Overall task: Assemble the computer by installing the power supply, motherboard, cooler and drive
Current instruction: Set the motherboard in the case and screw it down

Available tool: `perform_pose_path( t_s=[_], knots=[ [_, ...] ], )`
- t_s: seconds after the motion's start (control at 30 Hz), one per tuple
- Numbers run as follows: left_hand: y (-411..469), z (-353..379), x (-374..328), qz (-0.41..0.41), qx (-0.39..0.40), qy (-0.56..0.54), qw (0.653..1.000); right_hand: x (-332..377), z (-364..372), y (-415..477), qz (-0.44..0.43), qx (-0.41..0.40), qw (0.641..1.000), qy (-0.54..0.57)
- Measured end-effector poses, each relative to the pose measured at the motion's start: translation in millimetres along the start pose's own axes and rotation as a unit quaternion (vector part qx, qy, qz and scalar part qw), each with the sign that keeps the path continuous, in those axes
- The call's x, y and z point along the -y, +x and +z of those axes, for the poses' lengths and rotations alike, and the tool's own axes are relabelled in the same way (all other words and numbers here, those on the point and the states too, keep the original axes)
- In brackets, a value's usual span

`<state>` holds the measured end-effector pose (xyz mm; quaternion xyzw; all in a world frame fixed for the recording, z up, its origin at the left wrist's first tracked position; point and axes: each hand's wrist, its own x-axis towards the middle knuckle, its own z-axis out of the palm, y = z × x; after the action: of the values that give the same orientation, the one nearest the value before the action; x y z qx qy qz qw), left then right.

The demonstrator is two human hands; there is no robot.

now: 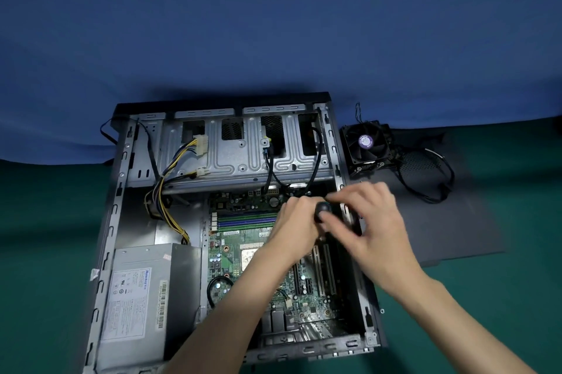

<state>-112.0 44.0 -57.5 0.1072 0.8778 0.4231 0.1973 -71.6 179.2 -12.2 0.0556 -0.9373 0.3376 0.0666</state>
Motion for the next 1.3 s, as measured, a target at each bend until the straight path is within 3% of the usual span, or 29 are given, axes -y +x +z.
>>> perform_pose_path(
  t_s=[0.07, 0.17, 0.33, 0.47, 0.6, 0.8, 0.9, 1.03, 1.2, 1.3],
  knots=[
    [4.6, -1.2, -2.2, 0.009, 0.016, 0.048, 0.999, 3.4, -2.4, 2.1, -0.037, 0.055, 0.995, -0.069],
    [7.5, -0.7, -3.2, 0.012, 0.025, 0.073, 0.997, 9.4, -5.8, 10.6, -0.045, 0.072, 0.991, -0.102],
    [-1.1, 11.3, -0.6, -0.033, -0.074, -0.05, 0.995, 19.9, -4.8, 19.2, -0.015, 0.067, 0.987, -0.143],
    [-8.5, 22.2, 6.3, -0.033, -0.099, -0.106, 0.989, 25.0, -4.0, 23.4, 0.059, 0.094, 0.973, -0.203],
    [-3.3, 24.1, 12.6, -0.026, -0.105, -0.099, 0.989, 27.2, -4.8, 24.8, 0.046, 0.143, 0.972, -0.181],
    [-7.7, 40.1, 15.3, 0.011, -0.132, -0.06, 0.989, 29.6, -0.2, 23.0, 0.079, 0.15, 0.966, -0.196],
    [-5.5, 39.8, 12.2, -0.029, -0.162, -0.039, 0.986, 31.6, -3.4, 27.0, 0.083, 0.15, 0.961, -0.218],
    [-3.4, 34.5, 13.0, -0.06, -0.136, -0.11, 0.983, 32.5, -3.1, 29.1, 0.041, 0.184, 0.963, -0.192],
    [-3.0, 34.7, 2.4, -0.053, -0.176, -0.194, 0.964, 31.2, -4.0, 36.2, 0.083, 0.147, 0.96, -0.223],
    [2.5, 33.4, 6.1, -0.069, -0.157, -0.227, 0.958, 30.3, -3.6, 37.0, 0.043, 0.156, 0.965, -0.204]
  ],
)
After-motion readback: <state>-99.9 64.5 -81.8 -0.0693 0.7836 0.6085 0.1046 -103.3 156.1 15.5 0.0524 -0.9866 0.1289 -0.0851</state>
